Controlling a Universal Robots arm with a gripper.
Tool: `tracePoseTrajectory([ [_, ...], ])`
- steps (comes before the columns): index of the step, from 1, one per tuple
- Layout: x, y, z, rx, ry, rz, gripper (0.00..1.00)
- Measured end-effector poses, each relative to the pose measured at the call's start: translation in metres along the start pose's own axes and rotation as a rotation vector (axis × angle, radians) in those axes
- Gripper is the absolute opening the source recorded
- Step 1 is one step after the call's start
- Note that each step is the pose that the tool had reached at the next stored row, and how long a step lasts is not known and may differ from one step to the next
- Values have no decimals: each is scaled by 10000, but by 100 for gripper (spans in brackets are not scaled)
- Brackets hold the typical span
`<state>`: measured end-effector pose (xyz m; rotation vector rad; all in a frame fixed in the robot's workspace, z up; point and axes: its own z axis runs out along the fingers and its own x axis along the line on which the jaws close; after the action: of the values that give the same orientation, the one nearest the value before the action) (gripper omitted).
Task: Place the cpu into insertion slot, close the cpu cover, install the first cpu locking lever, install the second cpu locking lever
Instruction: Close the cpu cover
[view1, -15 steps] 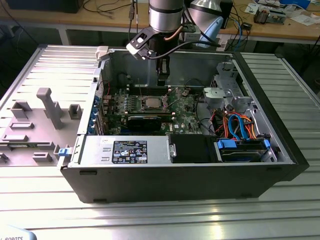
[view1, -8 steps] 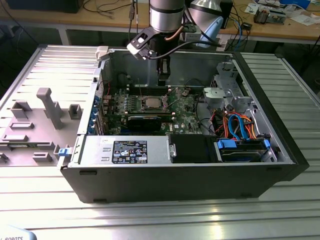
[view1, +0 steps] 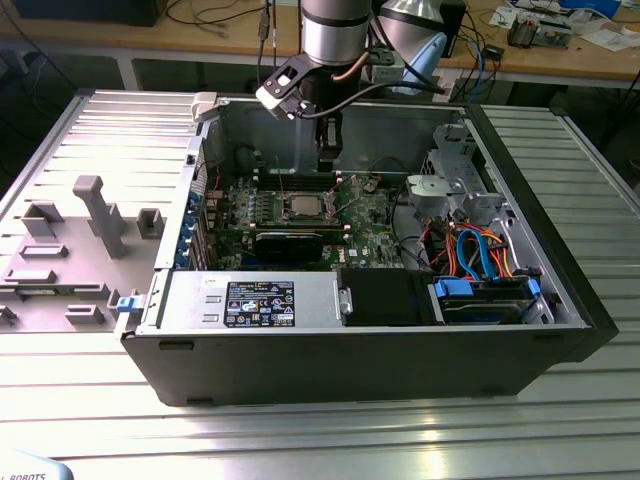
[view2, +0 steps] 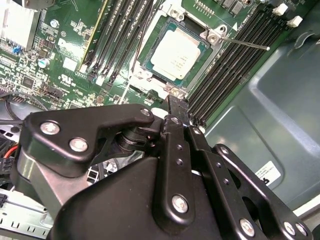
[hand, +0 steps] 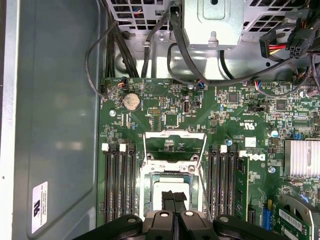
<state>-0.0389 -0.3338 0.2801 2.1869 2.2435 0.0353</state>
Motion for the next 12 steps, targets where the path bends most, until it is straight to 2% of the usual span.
tracePoseTrajectory([
  [12, 0, 25, 1, -1, 0, 2, 11],
])
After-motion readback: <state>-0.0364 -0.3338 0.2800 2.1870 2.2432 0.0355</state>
